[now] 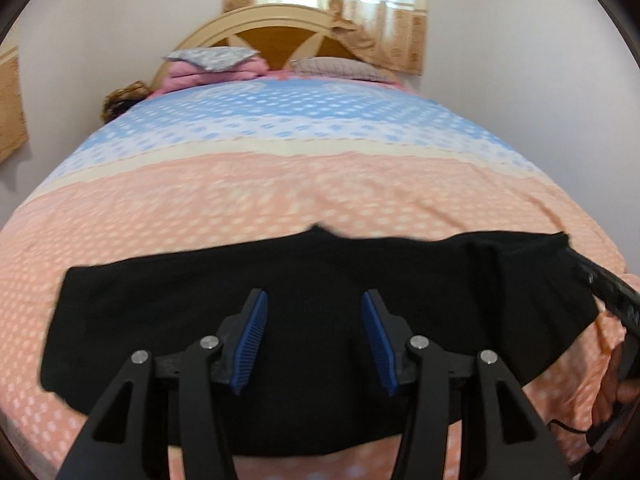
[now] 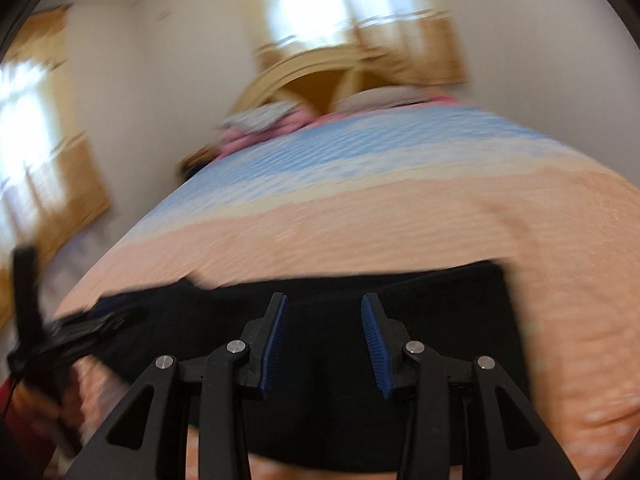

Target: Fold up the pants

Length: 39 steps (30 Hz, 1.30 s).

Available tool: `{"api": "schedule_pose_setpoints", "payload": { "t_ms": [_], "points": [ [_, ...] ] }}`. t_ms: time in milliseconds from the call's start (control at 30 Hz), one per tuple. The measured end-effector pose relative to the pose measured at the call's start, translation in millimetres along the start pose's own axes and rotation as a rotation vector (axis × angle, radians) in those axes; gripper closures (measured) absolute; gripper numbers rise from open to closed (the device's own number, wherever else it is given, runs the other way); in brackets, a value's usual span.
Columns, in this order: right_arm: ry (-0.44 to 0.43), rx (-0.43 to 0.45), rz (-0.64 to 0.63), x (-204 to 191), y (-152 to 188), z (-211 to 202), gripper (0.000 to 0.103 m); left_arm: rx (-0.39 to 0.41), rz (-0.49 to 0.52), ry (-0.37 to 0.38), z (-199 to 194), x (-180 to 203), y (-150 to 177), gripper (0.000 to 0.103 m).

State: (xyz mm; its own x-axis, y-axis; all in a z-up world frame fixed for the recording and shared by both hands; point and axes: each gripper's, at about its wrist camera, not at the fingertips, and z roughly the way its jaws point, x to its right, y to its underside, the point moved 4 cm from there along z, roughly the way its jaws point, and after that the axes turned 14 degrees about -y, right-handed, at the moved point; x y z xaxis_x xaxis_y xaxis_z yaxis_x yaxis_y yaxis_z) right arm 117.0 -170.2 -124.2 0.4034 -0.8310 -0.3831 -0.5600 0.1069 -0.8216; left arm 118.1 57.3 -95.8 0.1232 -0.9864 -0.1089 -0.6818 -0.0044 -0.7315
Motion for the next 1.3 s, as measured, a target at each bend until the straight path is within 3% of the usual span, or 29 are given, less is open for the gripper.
{"api": "schedule_pose_setpoints", "payload": {
  "t_ms": [133,233,333,500,633,933,1000,1300],
  "points": [
    [-0.098,-0.095,-0.07,-42,20,43,0.064,-0.016,-0.04,-0.089,1,-43,13,0.05],
    [-0.082,-0.172,-0.064,-46,37,76,0.063,-0.02,-0.066,-0.171,1,-79,19,0.045],
    [-0.033,-0.163,-0.102,-50,38,82,0.063,-0.017,-0.096,-0.275,0,-116,24,0.033],
    [-0.059,-0.13,-0.038,-53,32,66,0.063,-0.045,-0.21,-0.351,9,-172,35,0.032],
    [-0.089,-0.042,-0.051,-77,20,50,0.063,-0.077,-0.297,-0.289,19,-185,45,0.032],
    [-0.129,-0.099,-0.075,-105,28,65,0.063,-0.129,-0.4,-0.173,39,-174,60,0.035],
    [-0.13,-0.108,-0.073,-105,30,66,0.063,-0.129,-0.4,-0.152,36,-171,59,0.042],
    [-0.128,-0.113,-0.063,-105,31,65,0.063,-0.139,-0.434,-0.135,33,-177,63,0.046]
  ]
}}
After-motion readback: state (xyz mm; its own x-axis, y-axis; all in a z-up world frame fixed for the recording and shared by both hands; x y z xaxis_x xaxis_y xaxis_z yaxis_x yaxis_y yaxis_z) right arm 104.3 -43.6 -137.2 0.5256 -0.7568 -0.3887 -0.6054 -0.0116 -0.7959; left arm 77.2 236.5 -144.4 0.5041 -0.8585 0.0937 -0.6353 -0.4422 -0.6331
